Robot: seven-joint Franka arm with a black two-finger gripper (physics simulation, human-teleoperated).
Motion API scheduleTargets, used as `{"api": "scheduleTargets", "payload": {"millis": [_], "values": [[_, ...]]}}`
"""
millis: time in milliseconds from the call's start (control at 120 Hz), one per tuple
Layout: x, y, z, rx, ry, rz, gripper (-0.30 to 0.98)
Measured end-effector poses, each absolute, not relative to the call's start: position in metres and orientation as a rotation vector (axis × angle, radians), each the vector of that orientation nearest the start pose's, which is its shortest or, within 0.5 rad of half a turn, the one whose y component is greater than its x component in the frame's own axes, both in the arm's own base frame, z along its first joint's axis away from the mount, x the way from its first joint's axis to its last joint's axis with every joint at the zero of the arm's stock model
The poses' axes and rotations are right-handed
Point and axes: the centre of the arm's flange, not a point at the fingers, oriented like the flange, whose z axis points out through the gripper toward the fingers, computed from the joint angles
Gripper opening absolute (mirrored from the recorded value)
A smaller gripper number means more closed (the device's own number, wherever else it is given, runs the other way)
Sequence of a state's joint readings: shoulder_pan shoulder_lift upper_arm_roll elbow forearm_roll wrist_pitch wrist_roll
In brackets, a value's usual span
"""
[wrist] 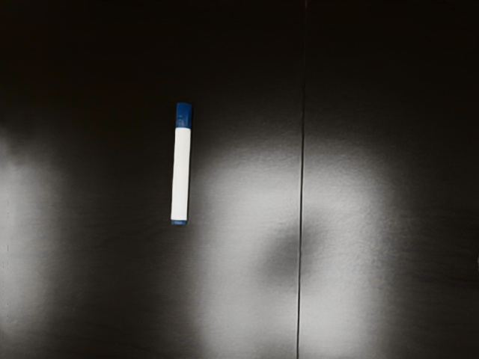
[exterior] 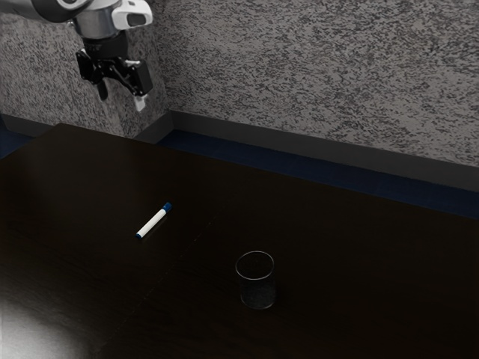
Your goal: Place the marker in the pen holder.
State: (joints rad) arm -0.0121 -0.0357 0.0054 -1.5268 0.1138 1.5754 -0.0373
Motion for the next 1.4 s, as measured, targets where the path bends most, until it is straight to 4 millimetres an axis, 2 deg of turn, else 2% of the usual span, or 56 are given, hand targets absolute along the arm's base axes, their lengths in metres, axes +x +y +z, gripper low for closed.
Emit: {"api": "scheduleTargets", "payload": {"millis": [125,208,275,342,392,425,492,542,633,733,875,1100,1142,1250,1400], "values": [[0.544,0.014,0.661,-3.009,-0.088,-0.128,0.69],[0.55,0.022,0.636,-3.009,-0.117,-0.081,0.69],[0.557,0.034,0.599,-3.01,-0.149,0.011,0.69],[0.558,0.046,0.553,-3.007,-0.179,0.139,0.69],[0.565,0.059,0.516,-3.001,-0.207,0.227,0.69],[0.57,0.077,0.492,-2.996,-0.243,0.28,0.68],[0.575,0.127,0.447,-2.989,-0.343,0.359,0.69],[0.579,0.148,0.422,-2.988,-0.371,0.388,0.69],[0.589,0.158,0.382,-2.995,-0.343,0.428,0.69],[0.608,0.152,0.343,-3.013,-0.267,0.452,0.69],[0.648,0.139,0.308,-3.047,-0.138,0.424,0.69],[0.691,0.133,0.269,-3.092,-0.024,0.385,0.69],[0.696,0.132,0.263,-3.098,-0.007,0.381,0.69],[0.705,0.15,0.256,-3.114,-0.009,0.362,0.69],[0.715,0.151,0.25,-3.131,0.036,0.345,0.69]]}}
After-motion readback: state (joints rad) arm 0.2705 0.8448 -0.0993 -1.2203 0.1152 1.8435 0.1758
